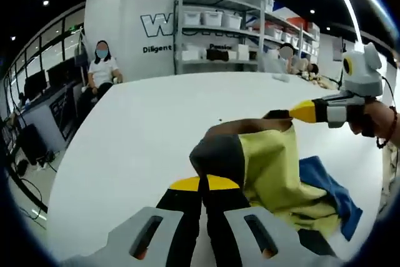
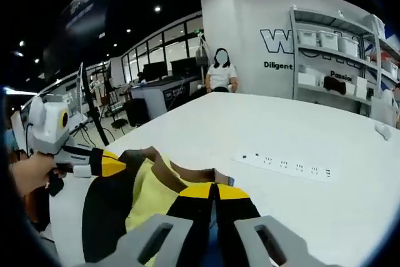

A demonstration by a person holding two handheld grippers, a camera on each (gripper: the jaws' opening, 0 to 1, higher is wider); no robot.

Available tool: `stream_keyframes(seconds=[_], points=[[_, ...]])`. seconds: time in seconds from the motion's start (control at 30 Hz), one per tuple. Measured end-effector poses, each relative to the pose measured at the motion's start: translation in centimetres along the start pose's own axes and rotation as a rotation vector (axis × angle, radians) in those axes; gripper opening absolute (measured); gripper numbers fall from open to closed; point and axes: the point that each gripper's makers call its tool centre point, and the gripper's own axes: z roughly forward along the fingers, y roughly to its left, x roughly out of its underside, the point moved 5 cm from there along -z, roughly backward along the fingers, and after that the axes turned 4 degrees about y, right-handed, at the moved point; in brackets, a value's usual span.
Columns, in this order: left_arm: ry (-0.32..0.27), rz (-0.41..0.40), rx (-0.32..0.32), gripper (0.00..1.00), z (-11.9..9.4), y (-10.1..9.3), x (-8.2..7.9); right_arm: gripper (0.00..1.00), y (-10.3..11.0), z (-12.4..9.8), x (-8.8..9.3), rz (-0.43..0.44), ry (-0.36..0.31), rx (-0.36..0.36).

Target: Fold the garment on the visible template until the final outline fits inside the template.

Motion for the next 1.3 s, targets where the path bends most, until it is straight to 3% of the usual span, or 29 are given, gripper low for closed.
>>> stream_keyframes(seconds=[0.2, 0.43, 0.63, 0.93, 1.07, 1.3], points=[[0.021, -0.011, 0.020, 0.00, 1.4, 0.2, 0.1, 0.00, -0.4, 0.8, 0.4, 0.003, 0.020, 0.006], [0.103, 0.067, 0.012, 0.00, 4.4, 0.5, 0.4, 0.00, -1.9, 3.2, 1.9, 0.091, 0.070, 0.013], [0.147, 0.072, 0.009, 0.00, 5.7, 1.1, 1.2, 0.00, -2.4, 4.7, 2.9, 0.125, 0.098, 0.013], [0.189, 0.147, -0.006, 0.00, 6.9, 1.8, 2.0, 0.00, -2.3, 6.2, 4.3, 0.119, 0.148, 0.021], [0.194, 0.124, -0.021, 0.00, 7.2, 2.0, 2.2, 0.00, -2.5, 6.6, 4.6, 0.127, 0.153, 0.026], [0.224, 0.150, -0.061, 0.01, 7.7, 2.0, 3.1, 0.00, -2.6, 6.9, 4.8, 0.114, 0.156, 0.026]])
